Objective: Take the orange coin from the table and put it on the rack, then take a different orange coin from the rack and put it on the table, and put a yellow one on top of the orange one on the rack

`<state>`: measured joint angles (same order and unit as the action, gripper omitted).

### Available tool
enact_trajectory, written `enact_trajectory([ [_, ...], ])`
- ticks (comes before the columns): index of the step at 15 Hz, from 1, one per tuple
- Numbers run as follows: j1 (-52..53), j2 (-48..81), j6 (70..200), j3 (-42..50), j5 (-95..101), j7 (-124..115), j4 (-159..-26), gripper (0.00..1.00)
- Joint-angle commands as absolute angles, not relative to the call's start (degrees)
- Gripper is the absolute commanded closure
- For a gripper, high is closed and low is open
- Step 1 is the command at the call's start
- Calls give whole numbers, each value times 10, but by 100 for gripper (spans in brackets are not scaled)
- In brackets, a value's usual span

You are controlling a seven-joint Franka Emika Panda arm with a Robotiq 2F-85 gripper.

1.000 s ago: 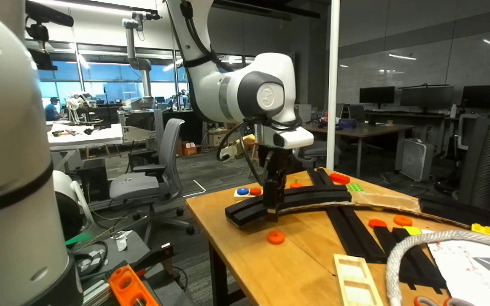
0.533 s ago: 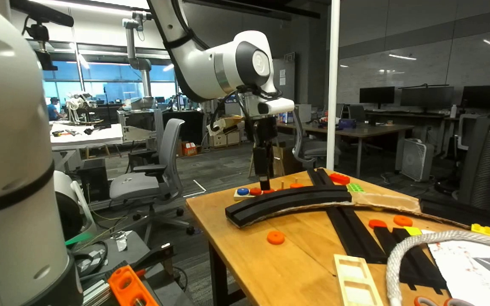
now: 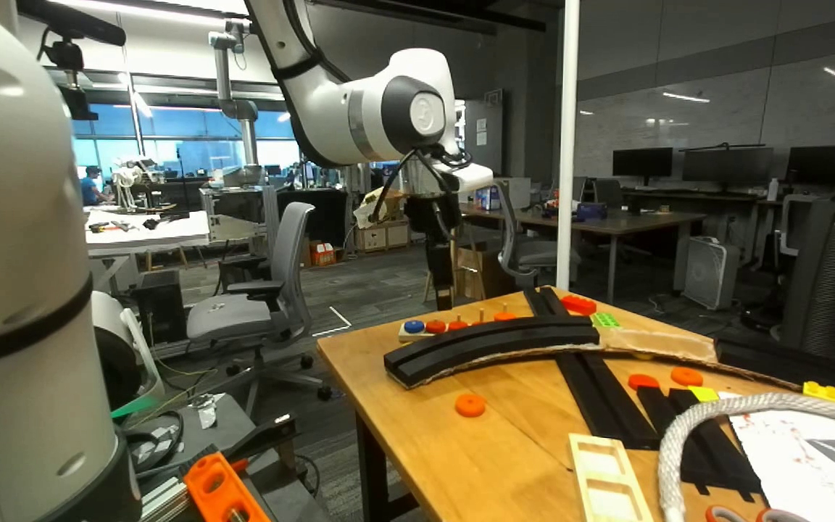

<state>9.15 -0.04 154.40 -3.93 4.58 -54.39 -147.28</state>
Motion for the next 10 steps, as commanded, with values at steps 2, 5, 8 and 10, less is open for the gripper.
enact_trajectory([
  [2,88,14,1560,-60,-69,-401,-1460,0],
  [5,89,26,1550,-71,-148,-309,-1448,0],
  [8,92,45,1527,-81,-188,-257,-1427,0],
  [10,93,58,1519,-88,-201,-239,-1416,0],
])
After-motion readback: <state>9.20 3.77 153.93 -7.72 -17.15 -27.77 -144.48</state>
